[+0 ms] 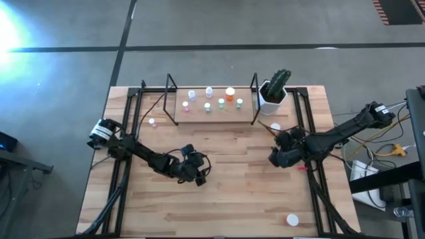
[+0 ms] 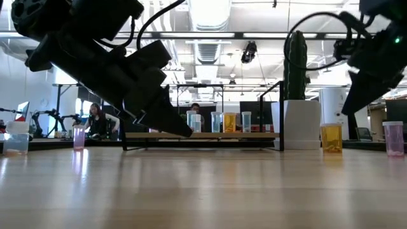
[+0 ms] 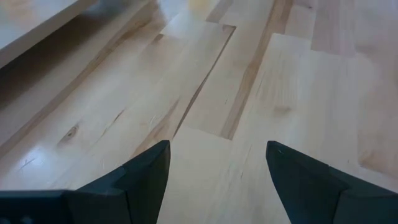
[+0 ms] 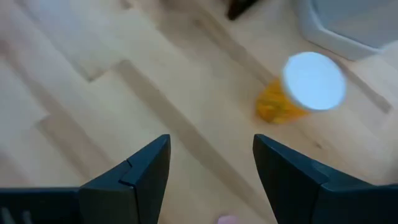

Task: Pick and place medicine bottles onto shelf by color
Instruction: Put the top orange medicine bottle on the shelf

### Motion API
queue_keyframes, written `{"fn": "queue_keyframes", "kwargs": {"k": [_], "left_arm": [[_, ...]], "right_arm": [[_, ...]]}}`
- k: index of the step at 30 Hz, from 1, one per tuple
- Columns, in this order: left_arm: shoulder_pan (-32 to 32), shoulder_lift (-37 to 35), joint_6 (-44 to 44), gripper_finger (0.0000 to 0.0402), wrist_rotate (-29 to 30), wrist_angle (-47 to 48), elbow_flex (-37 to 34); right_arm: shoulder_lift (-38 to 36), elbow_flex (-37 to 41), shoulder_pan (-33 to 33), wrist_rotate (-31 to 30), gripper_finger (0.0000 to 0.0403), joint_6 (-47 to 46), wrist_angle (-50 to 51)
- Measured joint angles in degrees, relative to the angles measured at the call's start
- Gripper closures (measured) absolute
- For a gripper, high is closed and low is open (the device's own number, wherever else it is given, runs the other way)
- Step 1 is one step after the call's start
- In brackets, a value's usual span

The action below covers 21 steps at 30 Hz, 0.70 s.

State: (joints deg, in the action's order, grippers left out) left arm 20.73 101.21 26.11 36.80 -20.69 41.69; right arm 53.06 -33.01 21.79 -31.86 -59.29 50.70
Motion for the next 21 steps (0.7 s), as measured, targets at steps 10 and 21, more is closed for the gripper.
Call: {"fn": "queue_keyframes", "kwargs": {"k": [10, 21], "left_arm": [[0.0, 0.0, 0.0, 0.0152, 0.0, -0.1, 0.0], [0.0, 0.0, 0.0, 0.0152, 0.0, -0.3, 0.0]], "right_arm": [[-1.2, 3.8, -13.4, -1.1, 0.0129, 5.4, 0.0], [0.1, 6.0, -31.1, 4.5, 0.0067, 16.7, -14.1]]}}
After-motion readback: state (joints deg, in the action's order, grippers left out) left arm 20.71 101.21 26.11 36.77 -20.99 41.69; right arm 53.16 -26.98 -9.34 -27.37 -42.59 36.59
